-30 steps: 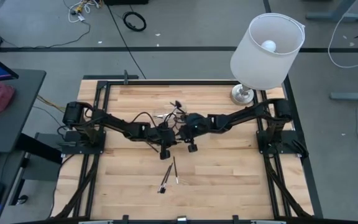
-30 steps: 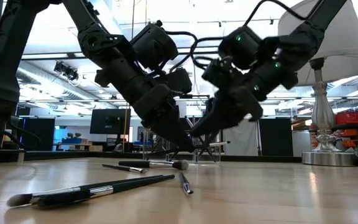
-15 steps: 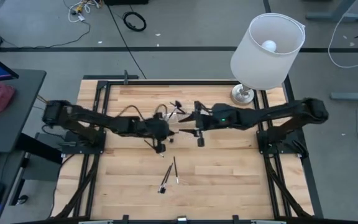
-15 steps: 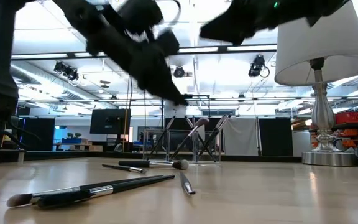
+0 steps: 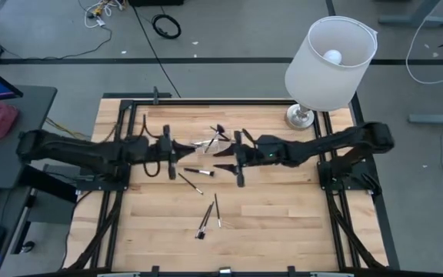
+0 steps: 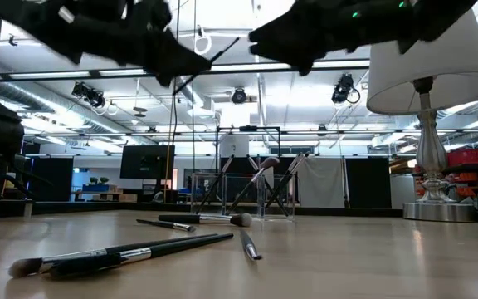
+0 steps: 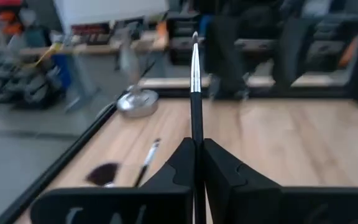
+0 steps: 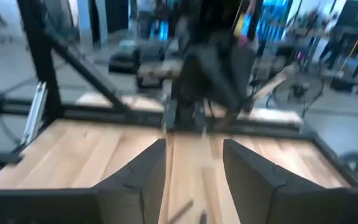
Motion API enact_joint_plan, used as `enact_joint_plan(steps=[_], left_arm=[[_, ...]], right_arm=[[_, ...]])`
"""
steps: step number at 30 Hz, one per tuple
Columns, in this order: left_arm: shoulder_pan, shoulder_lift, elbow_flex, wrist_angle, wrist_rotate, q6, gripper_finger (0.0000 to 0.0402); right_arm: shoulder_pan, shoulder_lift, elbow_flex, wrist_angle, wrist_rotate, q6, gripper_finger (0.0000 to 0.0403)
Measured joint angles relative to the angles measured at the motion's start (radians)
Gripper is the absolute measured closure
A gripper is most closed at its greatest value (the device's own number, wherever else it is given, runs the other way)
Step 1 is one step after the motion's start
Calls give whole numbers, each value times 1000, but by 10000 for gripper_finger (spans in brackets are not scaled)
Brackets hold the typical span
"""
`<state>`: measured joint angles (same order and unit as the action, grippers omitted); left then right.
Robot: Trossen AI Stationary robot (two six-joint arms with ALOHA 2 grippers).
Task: Put items in baskets/containers
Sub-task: Put the black eyeshadow brush into the transparent organizer
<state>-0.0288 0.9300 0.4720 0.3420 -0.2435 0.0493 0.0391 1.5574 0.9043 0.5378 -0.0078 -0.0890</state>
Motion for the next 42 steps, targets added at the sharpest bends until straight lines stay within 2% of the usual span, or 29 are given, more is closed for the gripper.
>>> enact_joint_plan(steps=[2,4,7,10,15,19,25,28,42], left_arm=[[1,21,-92,210,20,-9,386],[9,50,-157,351,24,-36,387],[16,81,-216,435,22,-64,385],[16,91,-234,481,24,-64,384],[16,91,-235,486,26,-59,385],[16,91,-235,485,44,-66,383],[16,91,-235,485,46,-65,384],[16,91,-235,481,46,-65,384],[16,91,-235,481,45,-64,381]], right_arm=[[-11,88,0,173,0,0,239],[-26,170,0,336,0,1,239],[-54,255,-1,536,0,67,239],[-81,306,0,622,0,156,239],[-111,318,20,611,-6,210,239],[-120,318,67,586,-70,209,239],[-120,320,164,390,-103,179,239],[-120,319,179,386,-105,179,248],[-119,319,179,343,-108,162,385]])
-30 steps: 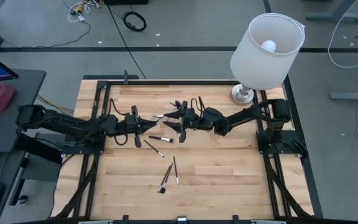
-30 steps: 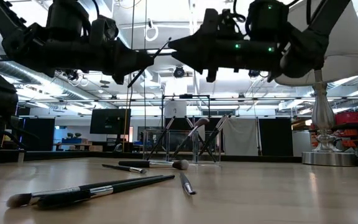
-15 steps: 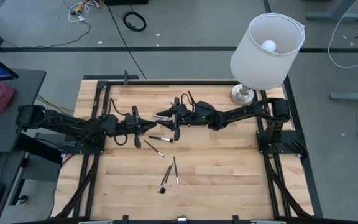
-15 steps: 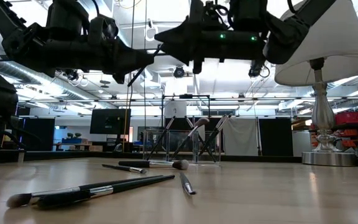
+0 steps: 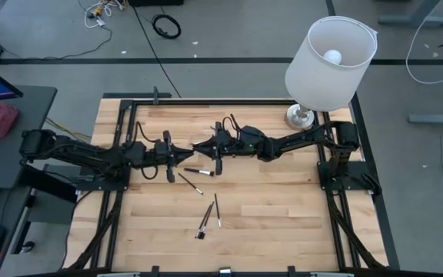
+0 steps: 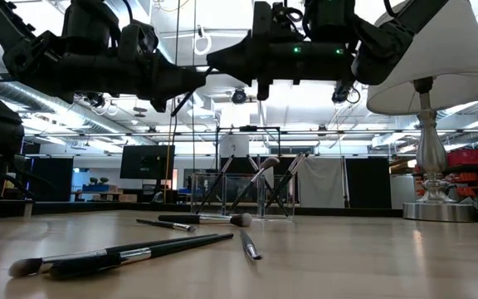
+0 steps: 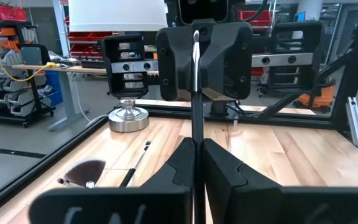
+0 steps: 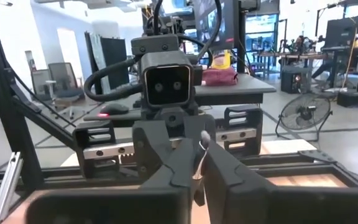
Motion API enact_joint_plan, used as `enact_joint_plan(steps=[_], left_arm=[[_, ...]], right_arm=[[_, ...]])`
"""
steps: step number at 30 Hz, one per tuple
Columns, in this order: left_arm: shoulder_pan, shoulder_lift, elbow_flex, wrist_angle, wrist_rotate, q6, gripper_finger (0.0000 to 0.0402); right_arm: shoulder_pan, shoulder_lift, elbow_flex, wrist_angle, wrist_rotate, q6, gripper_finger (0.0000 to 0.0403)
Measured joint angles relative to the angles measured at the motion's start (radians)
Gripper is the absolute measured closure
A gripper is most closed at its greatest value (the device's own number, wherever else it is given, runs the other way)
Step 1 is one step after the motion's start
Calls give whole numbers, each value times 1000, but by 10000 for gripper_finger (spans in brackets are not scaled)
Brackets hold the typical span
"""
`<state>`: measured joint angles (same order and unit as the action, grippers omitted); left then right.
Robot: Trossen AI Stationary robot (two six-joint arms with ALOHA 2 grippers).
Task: Put items in baskets/containers
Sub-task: Put the black eyeshadow brush into the transparent organizer
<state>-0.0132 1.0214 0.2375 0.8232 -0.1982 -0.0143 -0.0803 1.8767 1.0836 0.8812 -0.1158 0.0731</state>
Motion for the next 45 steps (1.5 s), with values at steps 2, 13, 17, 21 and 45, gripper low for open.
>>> enact_joint_plan(steps=[2,13,17,21,45], left_arm=[[0,0,0,-4,-1,0,381],[0,0,0,-45,-4,-6,315],[0,0,0,-66,-42,-27,268],[0,0,0,-70,-111,-26,234],[0,0,1,-82,-150,-25,220]], right_arm=[[0,0,0,-1,-1,-10,392],[0,0,0,-42,-6,-18,389],[0,0,0,-87,-5,-18,389],[0,0,-1,-120,-5,2,389],[-59,68,-2,-215,369,-110,389]])
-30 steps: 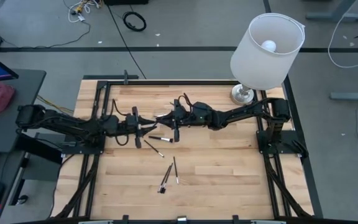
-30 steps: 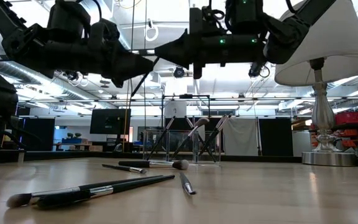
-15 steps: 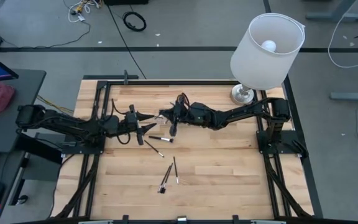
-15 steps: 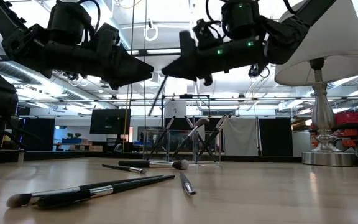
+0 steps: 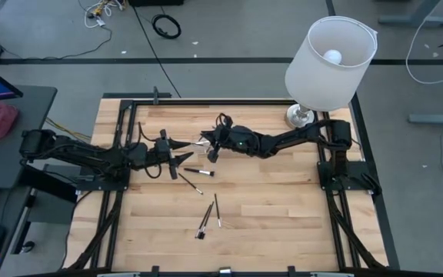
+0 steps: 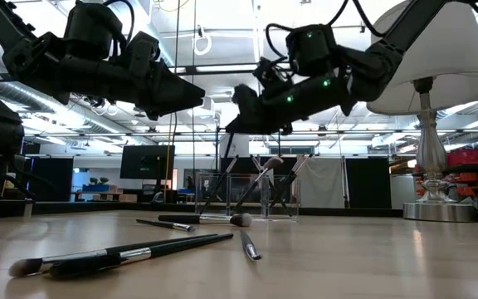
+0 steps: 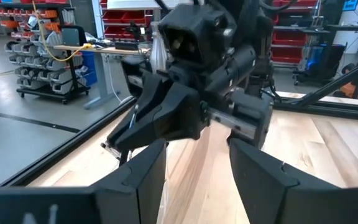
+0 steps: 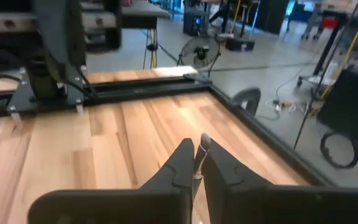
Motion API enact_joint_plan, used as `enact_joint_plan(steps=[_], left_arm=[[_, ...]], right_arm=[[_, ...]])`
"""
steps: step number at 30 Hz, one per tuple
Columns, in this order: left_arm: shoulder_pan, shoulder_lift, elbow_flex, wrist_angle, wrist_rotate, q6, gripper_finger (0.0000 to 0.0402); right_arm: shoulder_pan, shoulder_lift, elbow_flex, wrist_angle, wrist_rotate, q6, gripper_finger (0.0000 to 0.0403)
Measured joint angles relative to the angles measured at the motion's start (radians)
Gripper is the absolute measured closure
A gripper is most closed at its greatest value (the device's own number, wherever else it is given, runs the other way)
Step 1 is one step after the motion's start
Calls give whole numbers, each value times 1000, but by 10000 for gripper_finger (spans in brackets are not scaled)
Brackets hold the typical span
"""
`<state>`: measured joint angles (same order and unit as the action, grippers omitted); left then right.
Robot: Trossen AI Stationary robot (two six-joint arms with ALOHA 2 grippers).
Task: Put items in baskets/containers
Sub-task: Put the black eyeshadow brush into the transparent organizer
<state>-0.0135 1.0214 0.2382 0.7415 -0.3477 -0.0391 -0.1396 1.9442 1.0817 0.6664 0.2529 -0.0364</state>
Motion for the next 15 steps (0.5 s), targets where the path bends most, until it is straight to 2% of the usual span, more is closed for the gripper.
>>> enact_joint_plan(steps=[4,8,15], left_arm=[[0,0,0,0,0,1,220],[0,0,0,-8,0,1,220],[0,0,0,-44,0,0,220]], right_arm=[[-11,35,0,-26,-30,58,388],[-10,65,0,-22,-62,37,381],[-15,64,0,14,-61,26,324]])
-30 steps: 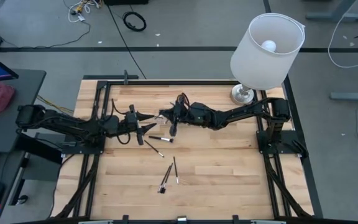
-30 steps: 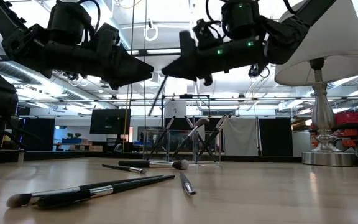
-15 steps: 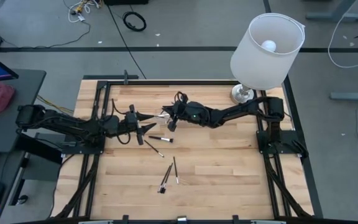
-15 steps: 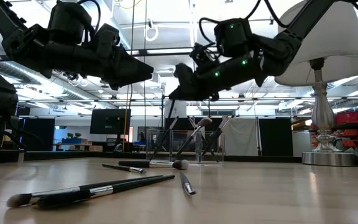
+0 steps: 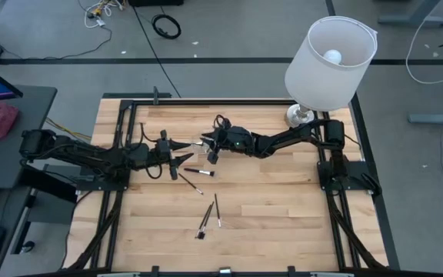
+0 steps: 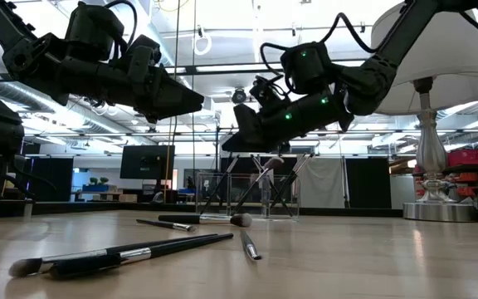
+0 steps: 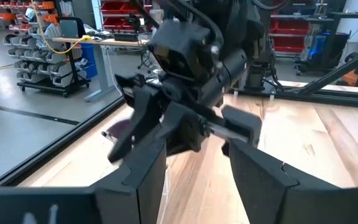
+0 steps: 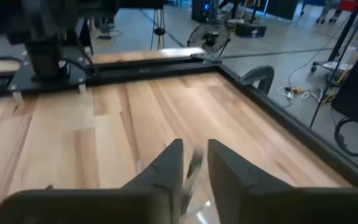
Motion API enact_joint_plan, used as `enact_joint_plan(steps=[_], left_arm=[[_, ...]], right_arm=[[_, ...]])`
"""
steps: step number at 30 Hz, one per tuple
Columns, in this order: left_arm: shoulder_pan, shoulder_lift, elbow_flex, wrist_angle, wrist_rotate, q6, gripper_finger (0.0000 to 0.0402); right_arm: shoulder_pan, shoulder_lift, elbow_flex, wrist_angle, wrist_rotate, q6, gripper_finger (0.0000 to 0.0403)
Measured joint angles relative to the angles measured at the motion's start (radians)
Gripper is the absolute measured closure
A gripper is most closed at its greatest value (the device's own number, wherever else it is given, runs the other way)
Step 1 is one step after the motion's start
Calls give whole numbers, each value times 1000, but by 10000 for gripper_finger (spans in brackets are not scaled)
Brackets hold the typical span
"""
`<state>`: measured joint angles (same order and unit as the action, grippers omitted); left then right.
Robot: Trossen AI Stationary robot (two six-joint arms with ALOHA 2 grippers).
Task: Put items in baskets/containers
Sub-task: Put the black eyeshadow brush into the transparent organizer, then put the black liner brush into the transparent organizer
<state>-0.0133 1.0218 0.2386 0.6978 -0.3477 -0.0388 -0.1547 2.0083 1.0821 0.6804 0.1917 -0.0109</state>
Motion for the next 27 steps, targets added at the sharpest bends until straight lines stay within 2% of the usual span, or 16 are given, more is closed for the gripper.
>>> enact_joint_plan(steps=[5,12,19,23,27], left_arm=[[0,0,0,-77,29,-1,220],[-16,0,0,-286,291,-35,220],[-54,0,0,-364,304,-86,220],[-85,0,0,-375,304,-85,220],[-113,0,0,-404,308,-75,220]], right_arm=[[-1,-1,1,13,2,2,278],[45,-60,1,53,-24,-18,250],[151,-140,1,-8,-163,-40,259],[224,-142,2,-118,-166,-13,260],[287,-130,-1,-234,-105,56,260]])
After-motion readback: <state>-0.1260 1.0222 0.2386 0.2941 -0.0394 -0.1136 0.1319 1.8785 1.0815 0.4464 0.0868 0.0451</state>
